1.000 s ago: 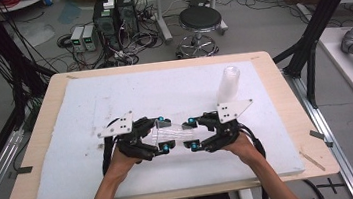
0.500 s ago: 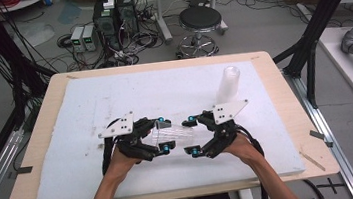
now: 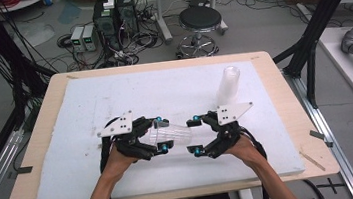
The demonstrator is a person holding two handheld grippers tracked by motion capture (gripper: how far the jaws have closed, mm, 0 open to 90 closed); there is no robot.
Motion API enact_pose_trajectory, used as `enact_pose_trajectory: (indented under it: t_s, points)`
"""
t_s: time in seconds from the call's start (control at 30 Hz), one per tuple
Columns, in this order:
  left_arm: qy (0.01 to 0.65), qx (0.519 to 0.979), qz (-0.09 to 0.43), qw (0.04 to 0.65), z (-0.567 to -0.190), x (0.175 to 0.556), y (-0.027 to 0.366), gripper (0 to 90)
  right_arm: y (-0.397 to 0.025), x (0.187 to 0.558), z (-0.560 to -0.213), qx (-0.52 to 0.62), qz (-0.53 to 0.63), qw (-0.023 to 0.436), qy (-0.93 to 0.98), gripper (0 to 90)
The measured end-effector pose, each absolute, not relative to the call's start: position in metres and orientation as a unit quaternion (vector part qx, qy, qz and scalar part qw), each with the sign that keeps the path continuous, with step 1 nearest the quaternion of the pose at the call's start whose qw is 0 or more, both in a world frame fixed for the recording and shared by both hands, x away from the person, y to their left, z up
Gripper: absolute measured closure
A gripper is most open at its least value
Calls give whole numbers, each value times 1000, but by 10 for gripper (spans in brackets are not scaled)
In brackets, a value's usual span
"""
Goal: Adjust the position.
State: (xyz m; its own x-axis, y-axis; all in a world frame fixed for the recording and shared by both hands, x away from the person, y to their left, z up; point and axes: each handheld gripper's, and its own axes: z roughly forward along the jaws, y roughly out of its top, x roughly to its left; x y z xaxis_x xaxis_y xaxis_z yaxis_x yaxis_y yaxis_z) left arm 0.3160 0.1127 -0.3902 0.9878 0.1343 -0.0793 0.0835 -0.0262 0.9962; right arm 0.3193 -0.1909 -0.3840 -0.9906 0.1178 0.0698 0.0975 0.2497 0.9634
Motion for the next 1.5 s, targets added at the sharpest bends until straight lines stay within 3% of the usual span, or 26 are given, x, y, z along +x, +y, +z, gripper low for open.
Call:
enact_pose_trajectory:
  t_s: [0.2, 0.8, 1.37, 1.5]
  points:
    - [80, 753, 27, 653, -381, 323, 115, 309, -206, 314, -393, 115, 603, 49, 788, 176]
    - [74, 885, 41, 458, -357, 360, 101, 308, -260, 300, -434, 313, 527, 180, 769, 176]
    - [47, 954, 32, 295, -345, 388, 92, 310, -272, 300, -452, 352, 505, 189, 765, 177]
    - [45, 956, 37, 288, -344, 390, 90, 310, -272, 299, -452, 351, 504, 193, 765, 177]
